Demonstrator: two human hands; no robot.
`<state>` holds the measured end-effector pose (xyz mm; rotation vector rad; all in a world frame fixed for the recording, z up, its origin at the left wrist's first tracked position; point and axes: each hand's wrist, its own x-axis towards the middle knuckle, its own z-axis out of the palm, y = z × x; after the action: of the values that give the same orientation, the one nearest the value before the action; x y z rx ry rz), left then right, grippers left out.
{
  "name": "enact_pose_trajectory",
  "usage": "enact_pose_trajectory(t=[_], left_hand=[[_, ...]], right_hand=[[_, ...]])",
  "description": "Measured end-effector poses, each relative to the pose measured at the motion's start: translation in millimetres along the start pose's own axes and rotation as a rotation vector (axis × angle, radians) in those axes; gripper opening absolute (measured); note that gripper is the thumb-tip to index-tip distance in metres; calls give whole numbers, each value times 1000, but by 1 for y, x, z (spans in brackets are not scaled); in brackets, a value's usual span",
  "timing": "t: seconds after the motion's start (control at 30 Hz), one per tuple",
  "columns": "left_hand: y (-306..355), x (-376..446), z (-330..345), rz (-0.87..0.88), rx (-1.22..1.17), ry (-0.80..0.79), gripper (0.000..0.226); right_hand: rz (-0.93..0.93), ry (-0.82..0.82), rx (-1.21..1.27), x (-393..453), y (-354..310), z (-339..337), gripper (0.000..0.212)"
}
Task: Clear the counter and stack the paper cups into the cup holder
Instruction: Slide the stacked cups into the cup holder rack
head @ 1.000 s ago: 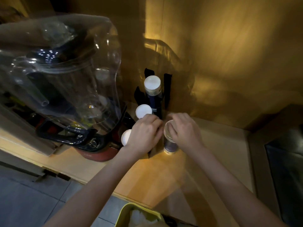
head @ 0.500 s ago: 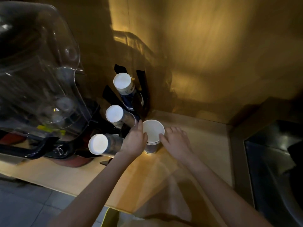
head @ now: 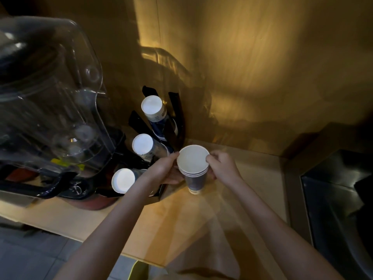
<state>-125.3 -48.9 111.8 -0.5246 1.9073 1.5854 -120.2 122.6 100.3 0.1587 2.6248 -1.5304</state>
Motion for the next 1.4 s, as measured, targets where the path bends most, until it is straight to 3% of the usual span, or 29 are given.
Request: enact_pose_trajectory(t=[0.1,0.2,0.27,0.37,0.5,0.6,0.73,0.9,1.0,1.27,1.4], left_hand=[[10,-5,-5,-125,-217,-173,74],[19,-15,-11,-185,-626,-406,80],[25,-24,-13,-136,-779,-522,74],[35,-41,-13,-1,-811,-600,63],[45,-56,-18,172,-725,-529,54],[46,-59,-26,343,-612,-363,44],[45,-58,-42,652,-387,-153,70],[45,-67,-49,910,-105,55,77],[46,-69,-53,1001,103,182,86],[68,-80,-83,1036,332,186,95],[93,-95,-94,1122,447,328,99]], right_hand=[[-125,86,17,0,-19,-12,31],[-245,159,80,-5,-41,-24,26],[-366,170,109,-14,-50,-27,24],[-519,164,64,-27,-53,-23,28],[-537,119,155,-35,-55,-21,27],[-497,86,253,-32,-58,-19,25],[-382,4,306,-19,-74,-14,31],[-324,-230,260,-11,-100,-5,71],[-369,-323,251,-9,-111,7,65],[-459,-74,213,23,-127,25,69],[-433,-14,114,49,-130,37,88]])
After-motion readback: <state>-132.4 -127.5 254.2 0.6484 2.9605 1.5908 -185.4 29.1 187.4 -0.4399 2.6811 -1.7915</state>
